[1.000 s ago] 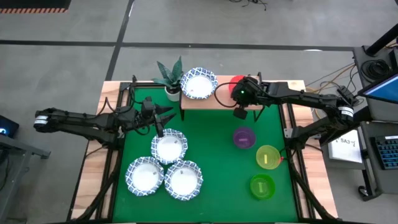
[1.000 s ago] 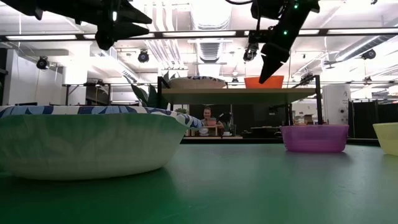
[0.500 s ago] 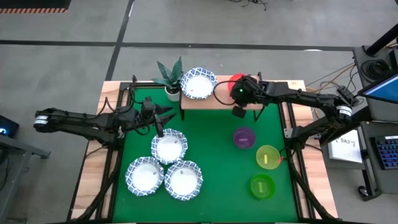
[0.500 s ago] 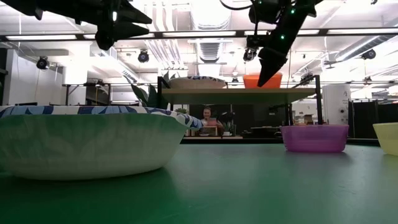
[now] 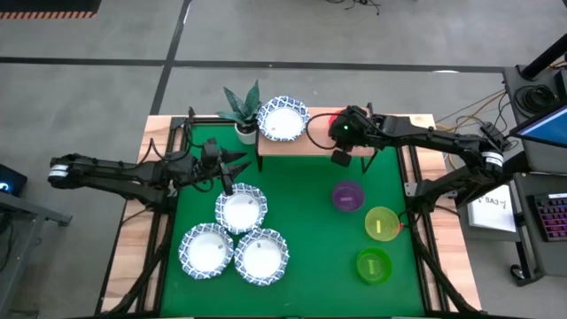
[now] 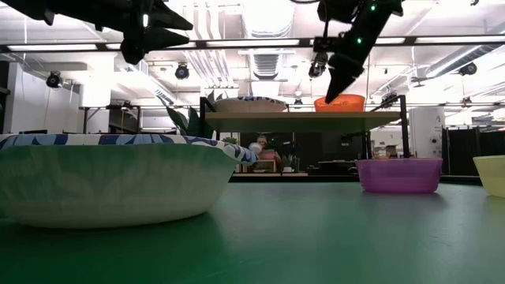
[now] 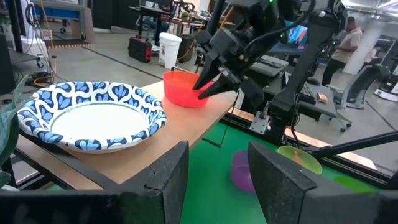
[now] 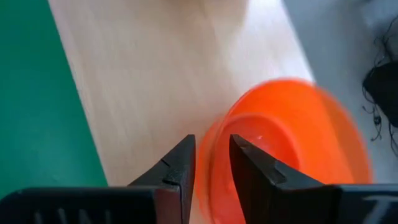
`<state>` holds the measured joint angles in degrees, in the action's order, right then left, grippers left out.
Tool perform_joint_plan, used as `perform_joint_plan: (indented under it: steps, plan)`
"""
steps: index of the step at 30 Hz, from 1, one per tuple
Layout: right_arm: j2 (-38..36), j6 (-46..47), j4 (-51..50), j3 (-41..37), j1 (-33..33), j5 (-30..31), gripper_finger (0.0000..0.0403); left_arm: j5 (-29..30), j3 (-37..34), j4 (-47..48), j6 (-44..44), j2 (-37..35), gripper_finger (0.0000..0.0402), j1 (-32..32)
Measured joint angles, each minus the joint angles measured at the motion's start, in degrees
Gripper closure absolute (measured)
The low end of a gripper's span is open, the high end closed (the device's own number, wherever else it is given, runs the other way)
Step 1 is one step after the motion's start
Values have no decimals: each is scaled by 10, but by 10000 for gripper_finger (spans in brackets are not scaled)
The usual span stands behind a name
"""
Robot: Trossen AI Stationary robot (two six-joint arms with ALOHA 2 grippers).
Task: Place and stack bowls onto a shelf
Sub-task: Stack the white patterned bowl on top of the white patterned bowl on the shelf
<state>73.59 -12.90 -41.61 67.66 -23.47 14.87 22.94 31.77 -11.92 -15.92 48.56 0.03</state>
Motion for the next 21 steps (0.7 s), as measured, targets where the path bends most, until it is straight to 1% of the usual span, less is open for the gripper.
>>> perform_joint_plan:
  steps: [3,5,7,11,13,18,21]
  plan:
    - [-11,-3,2,16,8,-4,312,-13,0,5,-15,0,253,0]
    - [-21,-16,4,21,15,-18,314,-14,0,5,-35,4,253,0]
    - [-36,-21,11,21,20,-58,317,-18,0,8,-66,12,253,0]
    - [-71,-15,55,3,33,-161,329,-59,0,3,-116,46,253,-13]
    - [-89,-14,87,-15,45,-189,334,-70,2,-9,-136,71,253,-31]
    - [-133,-21,192,-73,85,-196,346,-71,25,-17,-182,135,253,-80]
    - [-159,-21,246,-109,105,-196,349,-72,48,4,-212,168,253,-104]
